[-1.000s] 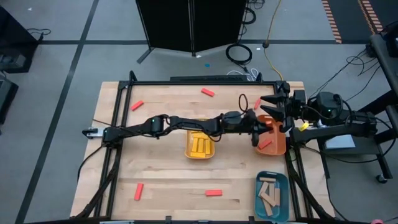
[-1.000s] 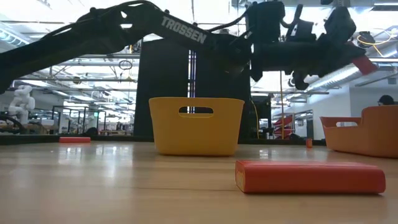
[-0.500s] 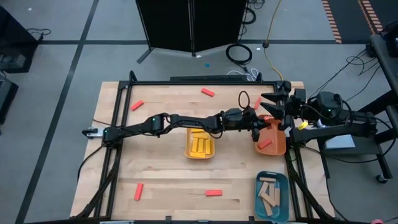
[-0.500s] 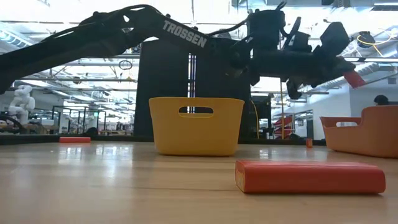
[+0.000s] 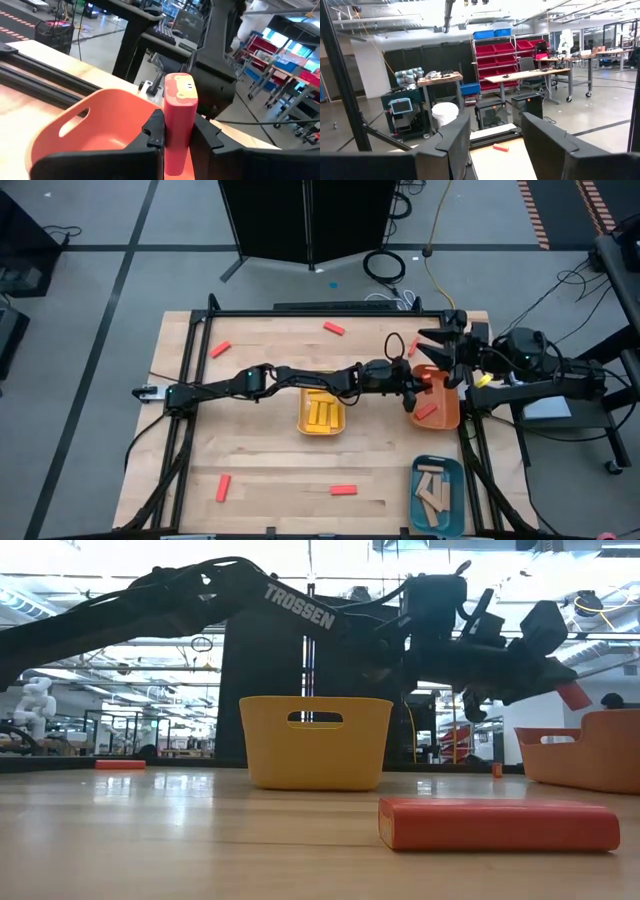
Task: Sort blocks
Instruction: Put the orange wooden block into the orange bin
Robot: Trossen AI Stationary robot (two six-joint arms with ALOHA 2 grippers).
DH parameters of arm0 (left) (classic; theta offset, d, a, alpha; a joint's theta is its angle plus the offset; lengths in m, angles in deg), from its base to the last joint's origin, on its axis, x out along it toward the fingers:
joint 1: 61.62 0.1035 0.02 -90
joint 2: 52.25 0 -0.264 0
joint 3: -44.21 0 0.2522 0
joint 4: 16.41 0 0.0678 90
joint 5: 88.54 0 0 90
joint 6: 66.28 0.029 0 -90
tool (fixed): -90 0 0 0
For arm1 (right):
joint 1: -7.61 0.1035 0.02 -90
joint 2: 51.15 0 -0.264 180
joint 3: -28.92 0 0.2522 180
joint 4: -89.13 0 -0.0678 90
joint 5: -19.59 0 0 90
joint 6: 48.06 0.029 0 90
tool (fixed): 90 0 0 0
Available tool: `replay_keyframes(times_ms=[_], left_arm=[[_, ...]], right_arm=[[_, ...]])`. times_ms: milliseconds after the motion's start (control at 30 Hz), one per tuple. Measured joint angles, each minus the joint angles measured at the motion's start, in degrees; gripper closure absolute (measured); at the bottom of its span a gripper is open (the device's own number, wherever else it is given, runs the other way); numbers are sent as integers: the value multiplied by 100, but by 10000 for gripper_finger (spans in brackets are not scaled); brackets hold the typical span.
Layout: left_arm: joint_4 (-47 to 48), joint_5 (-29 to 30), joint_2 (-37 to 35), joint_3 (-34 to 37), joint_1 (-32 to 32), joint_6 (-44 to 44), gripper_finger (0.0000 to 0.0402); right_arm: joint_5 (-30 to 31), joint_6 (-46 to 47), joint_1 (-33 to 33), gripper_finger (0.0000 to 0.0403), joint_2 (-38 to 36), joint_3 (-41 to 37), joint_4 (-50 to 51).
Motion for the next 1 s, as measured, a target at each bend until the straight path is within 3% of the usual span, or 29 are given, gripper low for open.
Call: replay_keyframes(times_ms=[200,533,800,1000], left_arm=[[-46,14,-2,0,-1,32,360],[-161,39,-6,0,-39,224,260],[-93,39,-30,0,-39,340,250],[1463,28,-486,0,92,624,249]], right_arm=[[-18,19,0,234,61,0,2],[-35,125,0,234,66,0,6],[-47,129,0,234,66,0,12],[-77,298,0,234,44,0,80]])
